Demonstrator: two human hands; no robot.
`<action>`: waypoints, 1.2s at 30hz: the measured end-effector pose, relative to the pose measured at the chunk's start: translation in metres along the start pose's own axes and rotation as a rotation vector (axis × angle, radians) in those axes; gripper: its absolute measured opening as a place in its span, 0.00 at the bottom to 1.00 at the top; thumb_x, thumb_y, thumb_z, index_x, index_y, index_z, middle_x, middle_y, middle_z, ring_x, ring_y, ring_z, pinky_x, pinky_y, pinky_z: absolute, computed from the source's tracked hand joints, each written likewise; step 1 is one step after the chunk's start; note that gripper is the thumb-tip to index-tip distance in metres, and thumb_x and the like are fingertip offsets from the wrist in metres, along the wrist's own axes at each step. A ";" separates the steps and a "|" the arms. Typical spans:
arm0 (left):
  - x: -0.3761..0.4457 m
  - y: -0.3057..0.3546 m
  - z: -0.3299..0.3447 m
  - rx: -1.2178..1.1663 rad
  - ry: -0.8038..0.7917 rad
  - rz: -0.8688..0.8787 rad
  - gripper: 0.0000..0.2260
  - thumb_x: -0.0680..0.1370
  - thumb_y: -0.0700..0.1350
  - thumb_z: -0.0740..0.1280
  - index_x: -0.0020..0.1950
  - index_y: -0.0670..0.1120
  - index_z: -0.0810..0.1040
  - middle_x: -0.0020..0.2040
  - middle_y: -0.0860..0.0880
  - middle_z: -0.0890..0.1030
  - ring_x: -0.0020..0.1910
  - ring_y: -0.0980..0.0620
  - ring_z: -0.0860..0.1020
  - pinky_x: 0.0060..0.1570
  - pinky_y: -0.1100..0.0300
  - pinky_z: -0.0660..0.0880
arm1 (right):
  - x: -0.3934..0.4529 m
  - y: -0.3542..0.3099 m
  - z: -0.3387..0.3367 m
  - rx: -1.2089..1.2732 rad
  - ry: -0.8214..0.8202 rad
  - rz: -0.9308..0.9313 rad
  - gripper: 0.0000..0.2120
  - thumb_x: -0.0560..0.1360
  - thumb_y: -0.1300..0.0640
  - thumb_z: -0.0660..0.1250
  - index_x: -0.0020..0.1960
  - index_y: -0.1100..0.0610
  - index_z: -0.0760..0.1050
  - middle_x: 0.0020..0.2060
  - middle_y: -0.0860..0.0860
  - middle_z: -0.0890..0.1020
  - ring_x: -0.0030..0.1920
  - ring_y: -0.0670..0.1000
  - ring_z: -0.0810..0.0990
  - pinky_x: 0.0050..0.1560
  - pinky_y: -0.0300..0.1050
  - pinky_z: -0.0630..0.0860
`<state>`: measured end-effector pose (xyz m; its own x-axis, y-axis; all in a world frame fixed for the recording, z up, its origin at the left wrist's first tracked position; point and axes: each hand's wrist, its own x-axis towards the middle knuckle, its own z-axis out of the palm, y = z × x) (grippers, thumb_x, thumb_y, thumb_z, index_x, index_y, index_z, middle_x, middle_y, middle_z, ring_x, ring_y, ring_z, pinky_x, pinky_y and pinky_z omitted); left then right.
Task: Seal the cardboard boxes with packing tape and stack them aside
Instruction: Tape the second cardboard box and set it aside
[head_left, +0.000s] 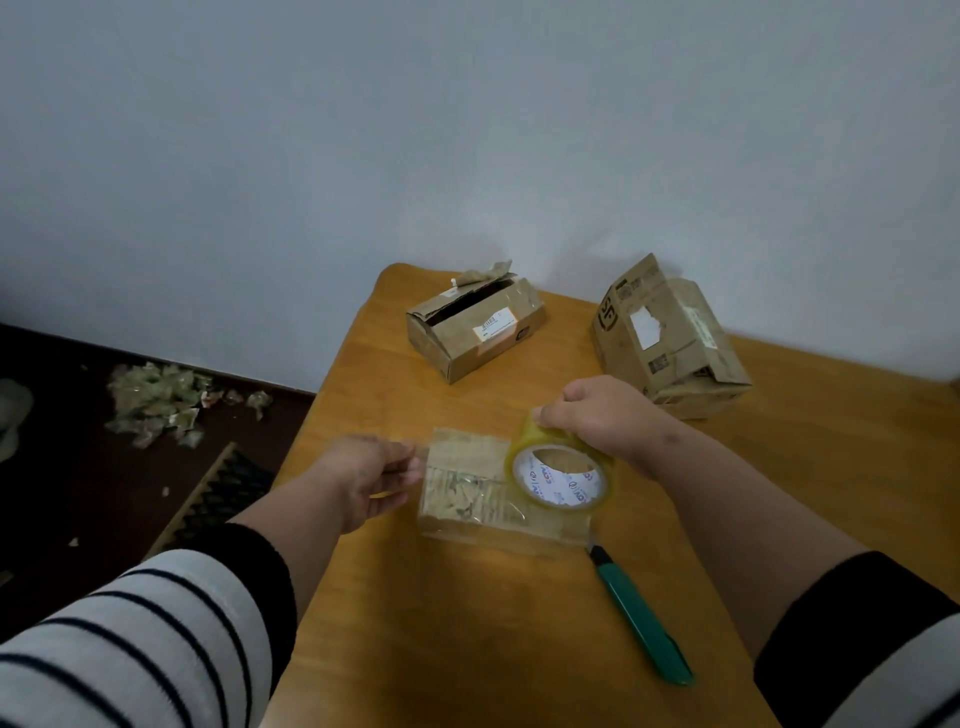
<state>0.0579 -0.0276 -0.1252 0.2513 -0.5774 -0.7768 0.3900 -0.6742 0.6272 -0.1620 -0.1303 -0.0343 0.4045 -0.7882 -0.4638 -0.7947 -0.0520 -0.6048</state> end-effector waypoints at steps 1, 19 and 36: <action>0.001 -0.001 0.000 0.002 -0.003 0.004 0.02 0.81 0.40 0.66 0.52 0.43 0.76 0.37 0.46 0.81 0.36 0.50 0.79 0.46 0.52 0.77 | 0.001 0.000 0.000 0.000 0.001 0.001 0.17 0.76 0.47 0.69 0.37 0.56 0.68 0.34 0.52 0.70 0.36 0.52 0.70 0.39 0.47 0.67; 0.016 -0.034 0.004 0.077 0.062 0.208 0.08 0.80 0.47 0.68 0.44 0.45 0.74 0.39 0.43 0.79 0.37 0.47 0.75 0.42 0.52 0.78 | 0.006 0.000 -0.002 0.008 -0.010 -0.003 0.18 0.77 0.49 0.68 0.35 0.55 0.65 0.32 0.50 0.67 0.34 0.51 0.67 0.37 0.45 0.64; 0.013 -0.035 0.001 -0.131 -0.093 0.002 0.06 0.78 0.39 0.69 0.48 0.50 0.75 0.34 0.51 0.78 0.33 0.54 0.74 0.40 0.57 0.74 | 0.007 0.001 0.000 -0.010 0.002 -0.002 0.18 0.78 0.48 0.66 0.34 0.55 0.67 0.33 0.49 0.70 0.34 0.49 0.68 0.38 0.45 0.66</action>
<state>0.0469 -0.0122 -0.1568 0.1718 -0.6229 -0.7632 0.5029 -0.6107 0.6117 -0.1605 -0.1358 -0.0382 0.4055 -0.7893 -0.4611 -0.7981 -0.0599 -0.5995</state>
